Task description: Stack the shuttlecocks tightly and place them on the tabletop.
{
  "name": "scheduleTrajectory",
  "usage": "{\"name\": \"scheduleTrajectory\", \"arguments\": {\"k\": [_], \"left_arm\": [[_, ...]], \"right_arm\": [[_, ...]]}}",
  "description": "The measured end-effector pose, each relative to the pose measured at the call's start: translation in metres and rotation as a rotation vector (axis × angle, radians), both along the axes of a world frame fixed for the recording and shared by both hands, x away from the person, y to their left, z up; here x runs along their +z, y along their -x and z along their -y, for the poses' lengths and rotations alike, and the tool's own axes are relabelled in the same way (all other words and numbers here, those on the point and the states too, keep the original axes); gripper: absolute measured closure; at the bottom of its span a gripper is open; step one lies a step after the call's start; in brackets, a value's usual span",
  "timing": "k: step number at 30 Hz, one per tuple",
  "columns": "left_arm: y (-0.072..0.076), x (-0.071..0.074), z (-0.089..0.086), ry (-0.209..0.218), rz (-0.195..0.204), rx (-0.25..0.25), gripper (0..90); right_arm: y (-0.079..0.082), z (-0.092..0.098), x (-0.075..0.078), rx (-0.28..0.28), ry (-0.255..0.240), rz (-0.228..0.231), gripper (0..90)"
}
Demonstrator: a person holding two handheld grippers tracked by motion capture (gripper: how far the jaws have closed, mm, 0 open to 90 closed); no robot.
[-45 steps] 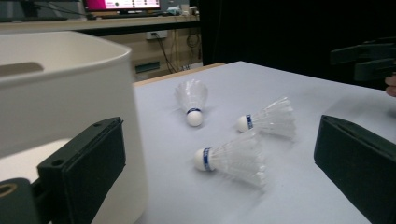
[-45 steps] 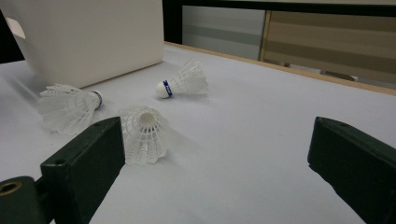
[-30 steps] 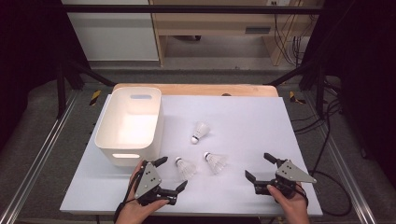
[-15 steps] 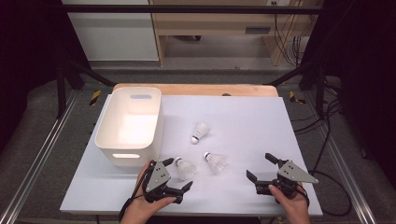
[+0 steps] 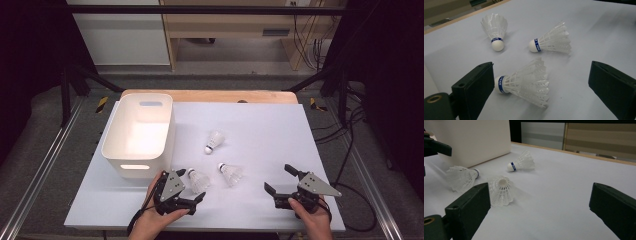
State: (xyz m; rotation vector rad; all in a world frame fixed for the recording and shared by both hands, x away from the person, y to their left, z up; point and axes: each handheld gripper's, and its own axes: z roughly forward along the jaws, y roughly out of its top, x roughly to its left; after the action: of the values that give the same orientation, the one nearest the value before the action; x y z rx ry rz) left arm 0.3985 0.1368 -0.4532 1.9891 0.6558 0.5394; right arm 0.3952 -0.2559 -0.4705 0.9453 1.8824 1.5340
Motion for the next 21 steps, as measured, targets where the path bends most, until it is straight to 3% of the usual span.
{"name": "scheduleTrajectory", "arguments": {"k": [7,13,21], "left_arm": [[-0.006,-0.004,0.005,-0.031,-0.014,0.028,16.7],[-0.012,-0.005,0.01,-0.071,0.03,0.024,30.4],[-0.019,-0.009,0.015,-0.103,0.003,0.045,49.1]], "right_arm": [[0.0,-0.001,0.0,0.002,-0.001,-0.002,4.0],[0.0,0.0,0.0,0.005,-0.002,-0.002,4.0],[0.0,-0.001,0.0,0.007,-0.001,-0.007,4.0]]}}
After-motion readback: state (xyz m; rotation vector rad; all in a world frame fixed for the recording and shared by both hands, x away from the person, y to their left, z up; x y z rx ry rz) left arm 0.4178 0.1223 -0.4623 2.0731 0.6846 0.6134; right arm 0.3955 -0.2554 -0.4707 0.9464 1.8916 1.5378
